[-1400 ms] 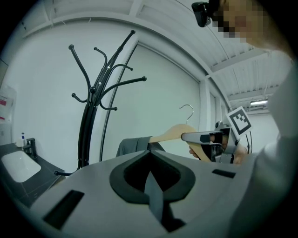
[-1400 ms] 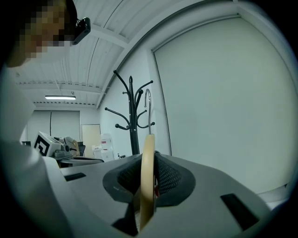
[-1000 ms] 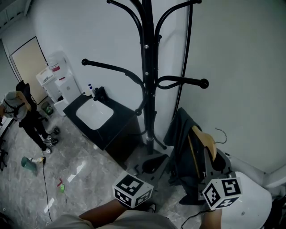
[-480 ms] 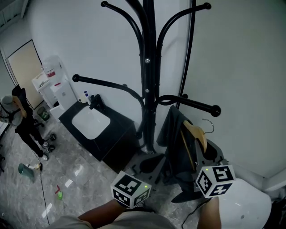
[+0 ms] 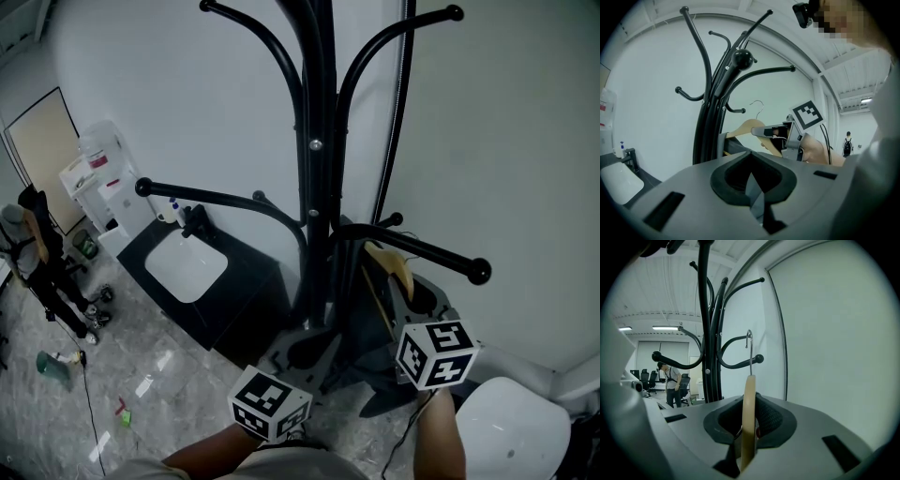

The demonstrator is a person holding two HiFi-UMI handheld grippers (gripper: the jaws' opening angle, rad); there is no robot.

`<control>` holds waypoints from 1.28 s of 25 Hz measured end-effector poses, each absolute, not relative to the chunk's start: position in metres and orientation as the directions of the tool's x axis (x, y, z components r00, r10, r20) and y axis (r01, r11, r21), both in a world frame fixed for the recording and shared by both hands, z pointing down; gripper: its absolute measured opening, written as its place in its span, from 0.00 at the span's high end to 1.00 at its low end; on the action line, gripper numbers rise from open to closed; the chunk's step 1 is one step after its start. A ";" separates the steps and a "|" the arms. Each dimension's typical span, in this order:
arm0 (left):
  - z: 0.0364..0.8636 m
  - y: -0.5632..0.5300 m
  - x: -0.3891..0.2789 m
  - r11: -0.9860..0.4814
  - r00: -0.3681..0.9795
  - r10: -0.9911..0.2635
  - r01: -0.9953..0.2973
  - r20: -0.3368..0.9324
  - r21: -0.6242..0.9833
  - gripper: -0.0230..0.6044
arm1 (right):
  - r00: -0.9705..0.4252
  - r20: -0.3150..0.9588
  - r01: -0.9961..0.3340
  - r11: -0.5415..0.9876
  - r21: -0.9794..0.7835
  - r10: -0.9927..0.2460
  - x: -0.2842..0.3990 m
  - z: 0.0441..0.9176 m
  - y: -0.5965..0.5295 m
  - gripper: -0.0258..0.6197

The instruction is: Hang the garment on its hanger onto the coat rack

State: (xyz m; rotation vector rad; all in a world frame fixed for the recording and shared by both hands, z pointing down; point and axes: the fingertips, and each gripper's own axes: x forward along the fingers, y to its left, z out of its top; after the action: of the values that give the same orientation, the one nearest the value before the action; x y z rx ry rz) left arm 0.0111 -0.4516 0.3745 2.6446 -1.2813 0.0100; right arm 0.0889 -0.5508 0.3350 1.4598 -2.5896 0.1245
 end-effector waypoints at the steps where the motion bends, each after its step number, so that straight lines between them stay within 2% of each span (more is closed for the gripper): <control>1: 0.375 -0.453 0.010 -0.604 0.625 -0.775 -0.777 0.095 0.179 0.96 | -0.509 0.188 -0.854 0.520 0.009 -0.840 0.085 0.336 -0.555 0.86; 20: 0.386 -0.457 -0.018 -0.579 0.605 -0.789 -0.790 0.108 0.200 0.96 | -0.516 0.284 -0.836 0.547 0.036 -0.808 0.035 0.381 -0.585 0.86; 32: 0.386 -0.444 -0.020 -0.570 0.597 -0.796 -0.796 0.103 0.206 0.96 | -0.534 0.230 -0.820 0.565 0.095 -0.814 0.031 0.370 -0.566 0.83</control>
State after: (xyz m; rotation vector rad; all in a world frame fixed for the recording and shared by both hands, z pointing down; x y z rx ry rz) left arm -0.0200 -0.4444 0.3857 2.5946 -1.3155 -0.0023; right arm 0.0307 -0.5662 0.3702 1.3588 -2.5519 0.0349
